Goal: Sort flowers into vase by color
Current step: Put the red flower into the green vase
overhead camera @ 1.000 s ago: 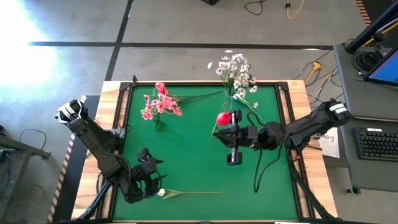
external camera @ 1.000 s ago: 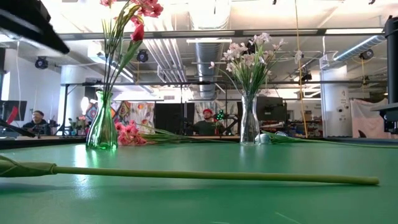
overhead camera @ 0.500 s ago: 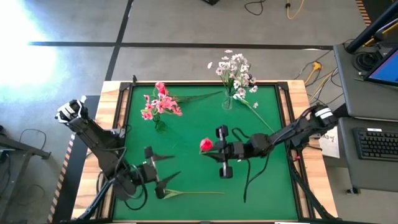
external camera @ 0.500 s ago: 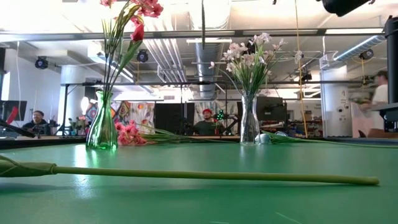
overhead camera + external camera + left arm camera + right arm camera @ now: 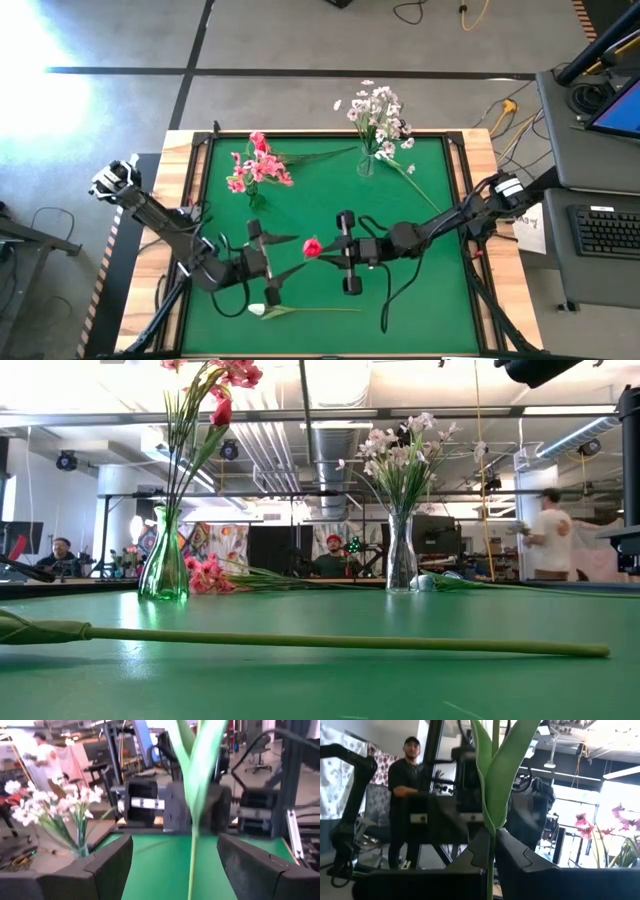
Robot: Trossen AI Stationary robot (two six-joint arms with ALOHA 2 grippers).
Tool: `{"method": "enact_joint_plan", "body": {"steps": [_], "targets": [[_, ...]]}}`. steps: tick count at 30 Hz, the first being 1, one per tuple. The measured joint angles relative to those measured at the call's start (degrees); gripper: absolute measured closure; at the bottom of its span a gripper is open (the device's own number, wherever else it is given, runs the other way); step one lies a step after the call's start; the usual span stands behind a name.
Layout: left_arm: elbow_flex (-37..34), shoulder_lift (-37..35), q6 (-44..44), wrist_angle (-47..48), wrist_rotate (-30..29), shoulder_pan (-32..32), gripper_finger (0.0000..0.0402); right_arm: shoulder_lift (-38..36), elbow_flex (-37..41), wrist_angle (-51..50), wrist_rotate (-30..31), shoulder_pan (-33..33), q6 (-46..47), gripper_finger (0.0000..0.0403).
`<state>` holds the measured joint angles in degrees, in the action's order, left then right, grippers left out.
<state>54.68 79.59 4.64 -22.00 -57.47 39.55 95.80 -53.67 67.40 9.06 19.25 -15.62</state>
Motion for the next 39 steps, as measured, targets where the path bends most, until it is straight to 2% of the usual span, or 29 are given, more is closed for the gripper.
{"method": "enact_joint_plan", "body": {"steps": [3,7,13,17,20,24,39], "targets": [[0.0,0.02,4.03,-4.21,0.31,-0.11,0.0127,0.01,-0.09,-0.68,0.09,-0.02,-0.02,0.039],[-0.02,0.06,6.92,-8.28,6.51,-0.47,0.0127,0.0,-0.09,-0.69,0.24,-0.07,-0.02,0.039],[-0.04,0.07,7.02,-11.55,8.04,-3.35,0.0127,-0.01,-0.09,-0.81,1.49,-0.11,-0.02,0.039],[-0.04,0.07,6.34,-11.98,13.25,-5.23,0.0127,-0.02,-0.09,-0.87,1.53,-0.11,-0.02,0.039],[-0.04,0.07,6.13,-12.49,12.97,-6.05,0.0133,-0.02,-0.09,-0.88,1.53,-0.11,-0.02,0.039],[-0.04,0.07,6.05,-12.09,14.08,-6.47,0.0167,-0.02,-0.09,-0.88,1.53,-0.11,-0.02,0.039],[-0.04,0.07,5.34,-11.66,15.19,-7.3,0.0356,-0.02,-0.13,-0.9,2.37,-0.17,1.19,0.039]]}}
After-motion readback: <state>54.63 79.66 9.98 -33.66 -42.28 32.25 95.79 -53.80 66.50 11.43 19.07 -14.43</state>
